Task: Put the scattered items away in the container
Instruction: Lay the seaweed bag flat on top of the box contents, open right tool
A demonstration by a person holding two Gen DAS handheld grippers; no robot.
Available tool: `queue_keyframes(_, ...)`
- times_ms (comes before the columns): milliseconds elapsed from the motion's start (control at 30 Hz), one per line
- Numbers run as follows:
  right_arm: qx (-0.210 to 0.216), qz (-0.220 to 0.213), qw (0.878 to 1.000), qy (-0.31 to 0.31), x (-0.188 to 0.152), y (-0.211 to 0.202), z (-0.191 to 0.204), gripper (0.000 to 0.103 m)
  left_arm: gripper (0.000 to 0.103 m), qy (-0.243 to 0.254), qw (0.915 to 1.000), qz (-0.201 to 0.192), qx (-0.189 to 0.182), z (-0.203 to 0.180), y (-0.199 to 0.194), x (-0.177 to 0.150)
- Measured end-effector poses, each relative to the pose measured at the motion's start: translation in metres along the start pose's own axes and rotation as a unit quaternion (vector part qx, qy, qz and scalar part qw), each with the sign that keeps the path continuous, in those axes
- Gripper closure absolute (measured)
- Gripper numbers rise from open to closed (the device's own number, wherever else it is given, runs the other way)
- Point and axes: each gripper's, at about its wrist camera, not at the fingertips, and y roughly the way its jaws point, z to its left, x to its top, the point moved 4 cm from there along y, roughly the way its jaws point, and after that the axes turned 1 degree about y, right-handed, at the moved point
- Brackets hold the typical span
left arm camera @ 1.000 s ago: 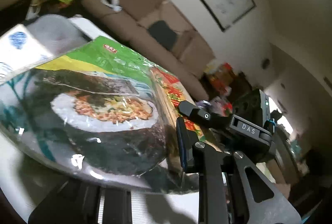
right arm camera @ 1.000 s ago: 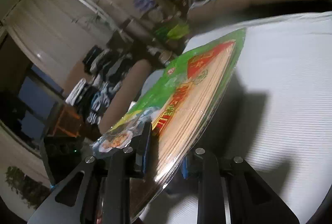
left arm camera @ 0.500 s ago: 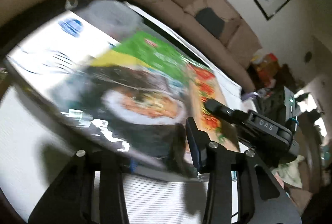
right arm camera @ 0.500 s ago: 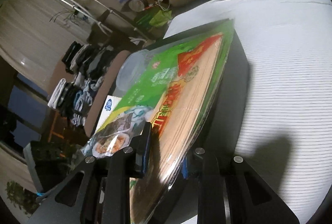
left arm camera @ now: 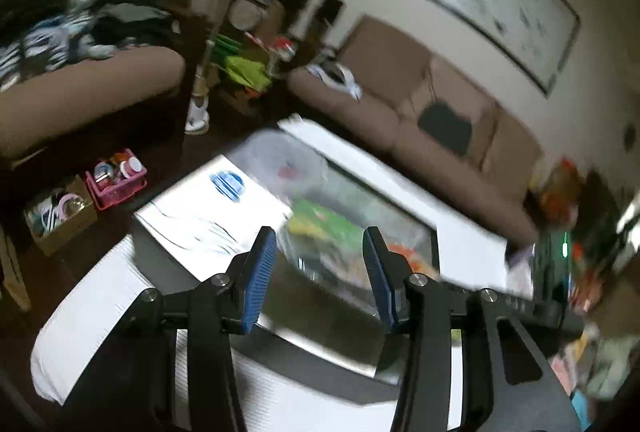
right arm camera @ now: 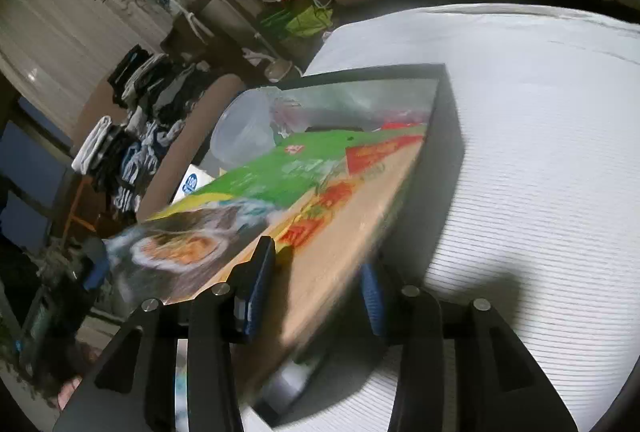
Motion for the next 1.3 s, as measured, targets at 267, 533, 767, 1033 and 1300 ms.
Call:
queue_keyframes(267,-0.01,-0.04,0.999,-0.025,-0.018,-0.028,0.013,0.057,0.06,0.072,0.9957,0.034,-0.048,-0.034,0.029,-0.015)
queue_keyframes(533,-0.054,0.03,0.989,-0.132,-0.05,0.022,0.062,0.057,0.061,0.069,0.9832,0.169,-0.013,-0.042,0.091,-0.056)
queue_keyframes(767,-0.082,0.056,0.984,-0.149,-0.06,0.038,0.06,0.058,0.076,0.08,0.9788,0.188,0.014,-0.023,0.089,-0.071)
queue_keyframes(1033,-0.119,0.075,0.972,-0.186,-0.063,0.052,0.07,0.047,0.064,0.056,0.9847,0.165,-0.009,-0.021,0.075,-0.054)
queue_keyframes(1300,-0.077,0.036,0.987,-0.139,-0.045,0.021,0.069,0.048,0.046,-0.024,0.994,0.101,-0.035,0.013,0.056,-0.023)
